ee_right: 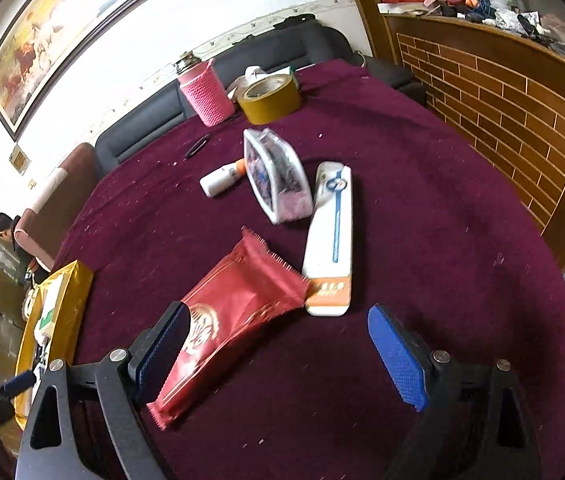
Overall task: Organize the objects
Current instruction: 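Move the right gripper to the pile and grasp the clear cartoon pencil case, then grasp the white orange-capped bottle with the left gripper while the right gripper holds the pencil case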
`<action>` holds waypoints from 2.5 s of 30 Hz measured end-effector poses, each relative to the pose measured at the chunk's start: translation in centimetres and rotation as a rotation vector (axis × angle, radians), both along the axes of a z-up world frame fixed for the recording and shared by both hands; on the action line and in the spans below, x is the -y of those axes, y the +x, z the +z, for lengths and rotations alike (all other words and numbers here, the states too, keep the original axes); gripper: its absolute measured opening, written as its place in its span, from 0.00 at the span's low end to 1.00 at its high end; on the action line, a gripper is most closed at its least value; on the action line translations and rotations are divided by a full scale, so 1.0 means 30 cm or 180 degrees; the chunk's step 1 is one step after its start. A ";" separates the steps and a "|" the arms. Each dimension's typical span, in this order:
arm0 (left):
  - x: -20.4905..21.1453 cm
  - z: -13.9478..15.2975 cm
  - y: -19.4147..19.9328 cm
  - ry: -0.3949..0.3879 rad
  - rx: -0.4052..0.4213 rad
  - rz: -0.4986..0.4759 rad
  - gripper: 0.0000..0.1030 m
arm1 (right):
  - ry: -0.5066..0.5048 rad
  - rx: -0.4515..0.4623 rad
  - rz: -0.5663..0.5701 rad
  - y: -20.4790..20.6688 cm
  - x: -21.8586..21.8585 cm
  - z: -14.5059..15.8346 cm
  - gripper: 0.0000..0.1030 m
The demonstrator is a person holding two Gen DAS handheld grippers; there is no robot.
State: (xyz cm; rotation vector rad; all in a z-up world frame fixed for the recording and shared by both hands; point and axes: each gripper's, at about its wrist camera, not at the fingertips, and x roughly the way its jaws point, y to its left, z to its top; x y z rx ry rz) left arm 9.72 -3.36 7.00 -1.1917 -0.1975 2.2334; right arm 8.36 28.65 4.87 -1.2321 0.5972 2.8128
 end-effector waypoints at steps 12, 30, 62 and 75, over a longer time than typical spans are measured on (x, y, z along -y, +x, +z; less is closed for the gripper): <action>-0.093 -0.163 -0.054 -0.0427 0.0322 0.0011 0.92 | 0.0621 -0.0100 -0.0034 -0.246 -0.020 0.056 0.91; -0.160 -0.224 -0.021 -0.0781 0.0018 -0.0083 1.00 | 0.0748 0.0201 0.0169 -0.460 0.025 -0.056 0.32; -0.744 -0.173 -0.824 -0.1655 -0.0857 -0.1005 0.79 | -0.0758 -0.0094 0.0251 -0.304 -0.112 -0.100 0.32; -0.773 -0.227 -0.861 -0.1453 -0.0624 -0.1002 0.25 | -0.0900 -0.0005 0.0299 -0.320 -0.117 -0.125 0.33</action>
